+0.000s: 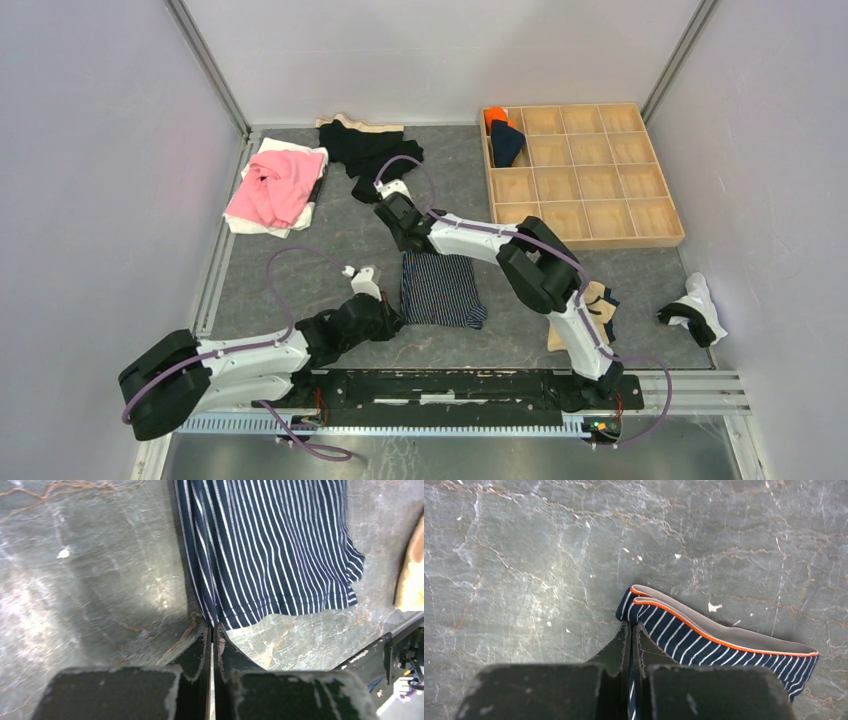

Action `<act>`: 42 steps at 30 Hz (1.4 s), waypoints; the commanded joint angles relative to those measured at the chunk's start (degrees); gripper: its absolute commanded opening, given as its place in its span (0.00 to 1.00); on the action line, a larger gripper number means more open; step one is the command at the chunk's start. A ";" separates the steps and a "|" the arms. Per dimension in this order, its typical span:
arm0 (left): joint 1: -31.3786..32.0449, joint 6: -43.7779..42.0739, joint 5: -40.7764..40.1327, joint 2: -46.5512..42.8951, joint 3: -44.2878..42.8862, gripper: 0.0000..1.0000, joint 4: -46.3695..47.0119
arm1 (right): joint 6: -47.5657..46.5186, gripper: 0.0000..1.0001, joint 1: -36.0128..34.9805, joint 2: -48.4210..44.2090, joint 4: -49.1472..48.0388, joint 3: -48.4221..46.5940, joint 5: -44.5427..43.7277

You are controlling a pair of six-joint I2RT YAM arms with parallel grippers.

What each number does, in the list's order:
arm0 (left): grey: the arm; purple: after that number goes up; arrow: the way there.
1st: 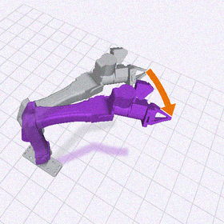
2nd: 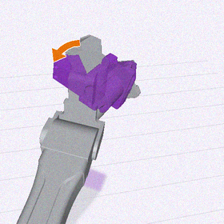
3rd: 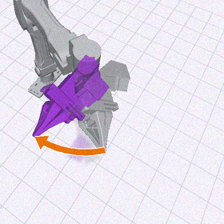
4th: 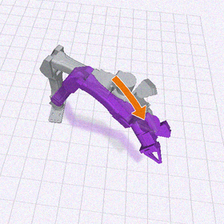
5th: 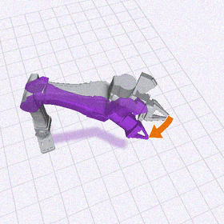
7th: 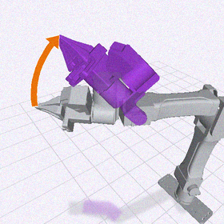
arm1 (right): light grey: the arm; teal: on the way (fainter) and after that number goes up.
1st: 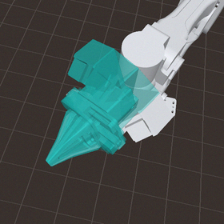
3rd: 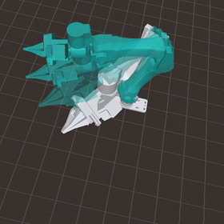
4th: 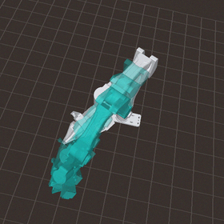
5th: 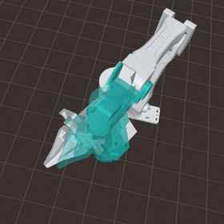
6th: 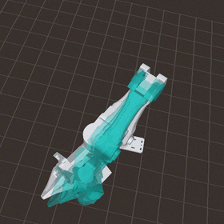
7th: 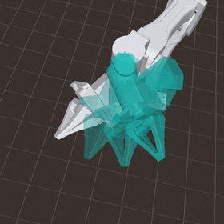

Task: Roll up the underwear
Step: Fold the underwear at the center of the board.

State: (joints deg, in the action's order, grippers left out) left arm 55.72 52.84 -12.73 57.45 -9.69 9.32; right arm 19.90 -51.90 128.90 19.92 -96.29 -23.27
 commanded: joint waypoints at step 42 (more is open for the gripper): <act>11.37 -24.01 -12.52 8.09 -35.14 0.02 -39.85 | 25.07 0.00 18.11 -25.08 -54.30 43.12 40.86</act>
State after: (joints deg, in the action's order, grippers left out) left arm 64.79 30.96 -21.85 64.27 -41.76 -31.24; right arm 41.23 -35.05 104.90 -24.16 -56.53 14.31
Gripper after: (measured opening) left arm 0.037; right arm 0.009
